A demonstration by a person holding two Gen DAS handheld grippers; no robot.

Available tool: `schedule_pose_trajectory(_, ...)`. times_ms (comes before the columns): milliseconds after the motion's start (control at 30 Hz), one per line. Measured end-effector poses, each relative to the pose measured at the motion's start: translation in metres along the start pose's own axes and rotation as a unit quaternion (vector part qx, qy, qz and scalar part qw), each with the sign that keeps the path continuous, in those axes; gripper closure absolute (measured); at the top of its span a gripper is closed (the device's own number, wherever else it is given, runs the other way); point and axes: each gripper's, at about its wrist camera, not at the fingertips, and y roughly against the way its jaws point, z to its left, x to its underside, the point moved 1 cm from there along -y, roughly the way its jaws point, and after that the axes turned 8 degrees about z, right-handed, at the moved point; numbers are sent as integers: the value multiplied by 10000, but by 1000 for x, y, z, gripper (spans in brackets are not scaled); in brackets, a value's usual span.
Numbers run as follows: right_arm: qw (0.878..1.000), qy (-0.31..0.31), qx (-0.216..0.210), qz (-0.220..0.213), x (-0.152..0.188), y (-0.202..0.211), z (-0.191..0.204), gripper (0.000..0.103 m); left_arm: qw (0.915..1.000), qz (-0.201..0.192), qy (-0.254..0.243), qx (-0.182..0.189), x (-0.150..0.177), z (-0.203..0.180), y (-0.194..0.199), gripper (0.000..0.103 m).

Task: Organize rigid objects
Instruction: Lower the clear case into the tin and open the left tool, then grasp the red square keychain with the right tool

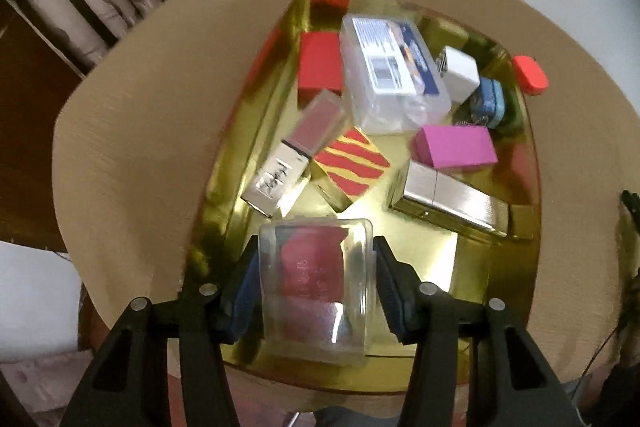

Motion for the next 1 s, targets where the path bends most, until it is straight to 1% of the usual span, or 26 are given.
schedule_pose_trajectory(67, 10000, 25, 36, 12, -1, -2, 2, 26, 9998, -162, 12, 131, 2, 6, 15, 50)
schedule_pose_trajectory(200, 9999, 78, 121, 33, -1, -2, 3, 26, 9994, -311, 31, 164, 13, 4, 31, 49)
schedule_pose_trajectory(233, 9999, 83, 130, 38, -1, -2, 3, 26, 9991, -389, -7, 164, 17, 0, 38, 47)
schedule_pose_trajectory(267, 9998, 97, 148, 37, -1, -2, 4, 26, 9990, -419, -34, 168, 21, 0, 41, 44)
schedule_pose_trajectory(333, 9997, 172, 156, -11, -2, 0, 8, 26, 9980, -534, -30, 339, 24, -3, 45, 43)
schedule_pose_trajectory(400, 9995, 253, -172, 9, -4, 4, 19, 26, 9958, -736, 23, 536, 32, -7, 54, 41)
schedule_pose_trajectory(467, 9978, 362, -553, 103, -9, 7, 40, 26, 9931, -964, 152, 643, 48, -11, 68, 39)
schedule_pose_trajectory(500, 9962, 483, -710, 135, -13, 9, 53, 26, 9917, -1064, 215, 691, 52, -11, 72, 38)
schedule_pose_trajectory(533, 9944, 643, -830, 135, -19, 11, 70, 26, 9896, -1172, 294, 779, 63, -9, 80, 36)
schedule_pose_trajectory(600, 9904, 1019, -928, 106, -29, 16, 103, 26, 9878, -1258, 385, 833, 75, -6, 85, 33)
schedule_pose_trajectory(633, 9874, 1253, -953, 158, -37, 15, 123, 26, 9866, -1314, 498, 831, 86, -2, 87, 32)
schedule_pose_trajectory(700, 9835, 1537, -923, 225, -50, 10, 153, 26, 9845, -1400, 648, 831, 97, 5, 86, 32)
schedule_pose_trajectory(733, 9814, 1661, -931, 235, -59, 6, 170, 26, 9831, -1473, 728, 805, 103, 11, 85, 30)
schedule_pose_trajectory(767, 9808, 1710, -906, 247, -65, 1, 178, 26, 9818, -1553, 836, 710, 111, 16, 86, 26)
schedule_pose_trajectory(800, 9807, 1766, -796, 280, -72, -6, 190, 26, 9815, -1571, 881, 645, 115, 20, 85, 25)
schedule_pose_trajectory(833, 9804, 1794, -734, 343, -79, -13, 199, 26, 9818, -1565, 882, 612, 118, 22, 82, 24)
schedule_pose_trajectory(900, 9802, 1781, -743, 448, -88, -24, 212, 26, 9830, -1567, 816, 499, 118, 24, 79, 24)
schedule_pose_trajectory(967, 9816, 1758, -541, 508, -100, -39, 224, 26, 9834, -1624, 763, 285, 117, 26, 75, 24)
schedule_pose_trajectory(1000, 9820, 1735, -513, 539, -104, -45, 230, 26, 9830, -1643, 775, 285, 116, 28, 74, 24)
